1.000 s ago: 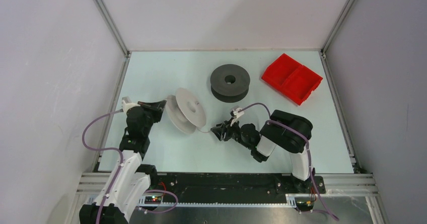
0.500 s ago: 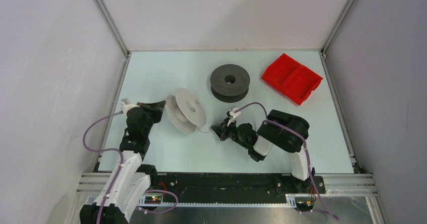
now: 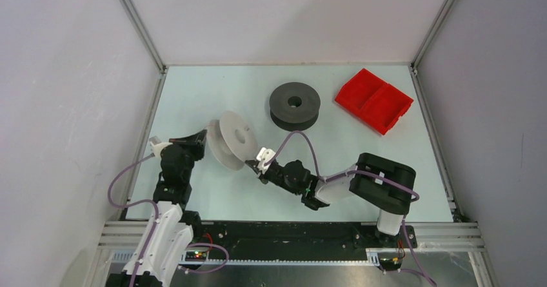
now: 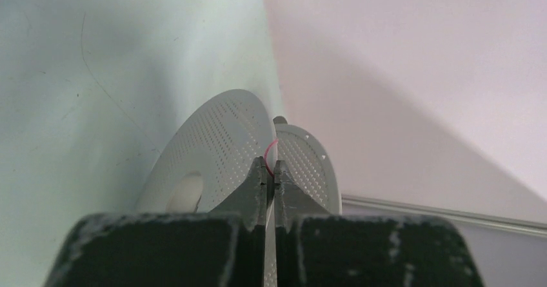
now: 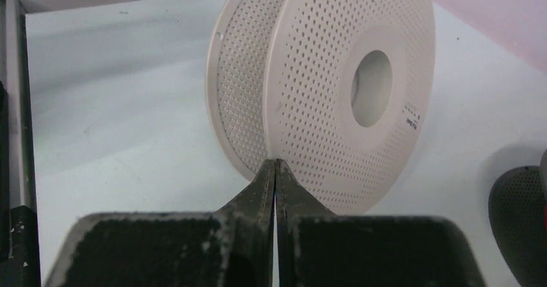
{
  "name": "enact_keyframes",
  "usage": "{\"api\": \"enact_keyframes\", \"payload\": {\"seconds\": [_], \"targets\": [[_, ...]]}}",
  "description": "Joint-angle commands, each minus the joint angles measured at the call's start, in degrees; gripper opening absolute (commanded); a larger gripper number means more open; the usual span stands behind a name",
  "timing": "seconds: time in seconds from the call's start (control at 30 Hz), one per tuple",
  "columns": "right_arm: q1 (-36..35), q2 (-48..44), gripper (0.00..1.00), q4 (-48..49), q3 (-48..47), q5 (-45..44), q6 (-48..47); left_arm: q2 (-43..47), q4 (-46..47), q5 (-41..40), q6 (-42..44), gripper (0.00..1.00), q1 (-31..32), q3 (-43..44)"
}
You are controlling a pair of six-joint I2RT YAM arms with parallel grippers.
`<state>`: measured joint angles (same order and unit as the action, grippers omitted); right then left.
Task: Wrap the cables
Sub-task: Wrap the cable around the cable reel.
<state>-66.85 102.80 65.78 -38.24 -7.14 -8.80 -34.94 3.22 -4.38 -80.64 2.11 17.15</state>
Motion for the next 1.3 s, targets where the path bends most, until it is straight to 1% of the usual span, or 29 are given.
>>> {"api": "enact_keyframes", "payload": {"seconds": [0.0, 0.07, 0.13, 0.2, 0.23, 0.27, 0.3, 0.33, 0.4, 0.5, 0.53, 0.57, 0.6, 0.67, 0.77, 0.9, 0.93, 1.03, 1.13, 1.2, 1.27], "targets": [[-2.22, 1.55, 0.00, -2.56, -5.53, -1.75, -7.26, 1.67, 2.40, 0.79, -4.66, 0.00, 0.35, -1.53], [-2.58, 1.35, 0.00, -3.24, -6.20, -2.26, -6.88, 2.31, 2.34, 0.01, -4.29, 0.00, 0.35, -2.14], [-2.30, -0.51, 0.00, -5.95, -5.57, -3.85, -3.42, 2.47, 2.37, -0.73, -4.63, 0.00, 0.35, -2.68], [-1.21, -3.48, 0.07, -7.31, -3.24, -4.17, 1.94, 2.17, 2.40, -0.85, -4.68, 0.00, 0.34, -3.07], [-0.75, -5.42, 0.15, -7.23, -0.92, -3.16, 5.61, 2.12, 2.40, -0.78, -4.76, 0.00, 0.28, -3.26], [0.44, -6.17, 0.24, -6.05, 0.29, -2.23, 7.20, 2.06, 2.36, -0.84, -4.63, 0.00, 0.32, -3.30], [1.04, -7.19, 0.28, -5.07, 2.85, -0.54, 10.97, 2.06, 2.38, -0.95, -4.62, 0.00, 0.32, -3.40], [2.08, -7.40, 0.34, -2.50, 3.98, 0.34, 12.39, 2.18, 2.40, -1.19, -4.66, 0.00, 0.34, -3.51], [3.78, -7.44, 0.38, 0.68, 6.65, 2.42, 15.77, 2.36, 2.40, -1.50, -4.62, 0.00, 0.25, -3.56], [6.71, -6.53, 0.39, 5.23, 9.46, 6.74, 19.55, 2.40, 2.40, -1.66, -4.55, 0.00, 0.18, -3.55], [7.29, -6.32, 0.39, 8.53, 10.72, 9.65, 20.80, 2.48, 2.40, -1.63, -4.58, 0.00, 0.24, -3.55], [8.12, -5.91, 0.39, 10.27, 11.38, 11.03, 21.13, 2.61, 2.40, -1.71, -4.55, 0.00, 0.25, -3.54], [8.35, -5.71, 0.39, 13.33, 12.36, 14.26, 21.22, 2.65, 2.34, -1.79, -4.58, 0.00, 0.22, -3.57], [9.14, -5.31, 0.40, 15.66, 12.97, 19.21, 20.93, 2.89, 2.20, -1.99, -4.66, 0.00, 0.21, -3.54], [11.16, -4.92, 0.43, 17.97, 14.15, 20.28, 23.13, 2.99, 2.03, -2.16, -4.24, 0.00, 0.22, -3.21], [16.49, -2.36, 0.43, 18.80, 14.20, 16.99, 32.55, 3.35, 1.57, -2.51, -3.35, 0.00, 0.26, -2.92], [18.47, -1.27, 0.43, 18.48, 14.00, 16.55, 34.03, 3.42, 1.54, -2.62, -3.28, 0.00, 0.26, -2.91], [22.31, 1.15, 0.42, 11.53, 10.45, 17.09, 41.21, 3.55, 1.31, -2.58, -3.05, 0.00, 0.24, -2.79], [25.11, 4.72, 0.42, 6.50, 7.35, 18.04, 43.75, 3.56, 1.15, -2.55, -2.89, 0.00, 0.25, -2.55], [26.43, 6.55, 0.42, -0.84, 4.06, 19.54, 45.23, 3.65, 0.97, -2.56, -2.84, 0.00, 0.26, -2.48], [26.88, 8.08, 0.42, -5.70, 0.98, 20.00, 45.80, 3.67, 0.84, -2.44, -2.82, 0.00, 0.25, -2.44]]}}
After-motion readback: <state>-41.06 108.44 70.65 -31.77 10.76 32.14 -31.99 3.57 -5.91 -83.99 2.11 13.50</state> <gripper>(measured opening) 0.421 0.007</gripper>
